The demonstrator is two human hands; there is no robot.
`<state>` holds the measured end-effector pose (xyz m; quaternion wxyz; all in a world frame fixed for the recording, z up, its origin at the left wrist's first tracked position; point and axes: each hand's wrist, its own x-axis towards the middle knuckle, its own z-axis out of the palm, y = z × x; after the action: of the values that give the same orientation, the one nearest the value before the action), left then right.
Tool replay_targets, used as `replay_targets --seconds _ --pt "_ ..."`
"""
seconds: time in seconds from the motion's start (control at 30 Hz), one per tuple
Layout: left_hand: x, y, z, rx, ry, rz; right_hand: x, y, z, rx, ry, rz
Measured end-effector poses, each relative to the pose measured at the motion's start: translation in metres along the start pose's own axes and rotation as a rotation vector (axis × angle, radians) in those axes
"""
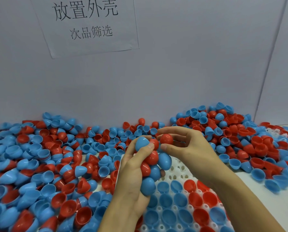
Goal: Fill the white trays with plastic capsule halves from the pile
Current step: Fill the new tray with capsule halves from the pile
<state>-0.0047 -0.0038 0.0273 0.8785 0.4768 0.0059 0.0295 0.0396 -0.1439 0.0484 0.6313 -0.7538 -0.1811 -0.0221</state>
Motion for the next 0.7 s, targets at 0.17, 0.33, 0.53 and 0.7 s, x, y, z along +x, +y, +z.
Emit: replay_targets --seconds 0.17,0.33,0.53,0.7 --pt "-0.002 0.002 0.000 -0.066 0.003 -0.041 0.002 0.010 -0.006 0.074 -0.037 0.125" --pt "-0.003 0.002 -0.001 -0.122 0.021 -0.087 0.003 0.016 -0.011 0.089 -0.074 0.201" --pt "-0.005 0.006 -0.001 -0.210 0.032 -0.093 -0.001 0.015 -0.017 0.131 -0.208 0.227" --pt "-0.006 0.010 -0.002 -0.315 0.052 -0.090 -0.002 0.012 -0.014 0.123 -0.233 0.205"
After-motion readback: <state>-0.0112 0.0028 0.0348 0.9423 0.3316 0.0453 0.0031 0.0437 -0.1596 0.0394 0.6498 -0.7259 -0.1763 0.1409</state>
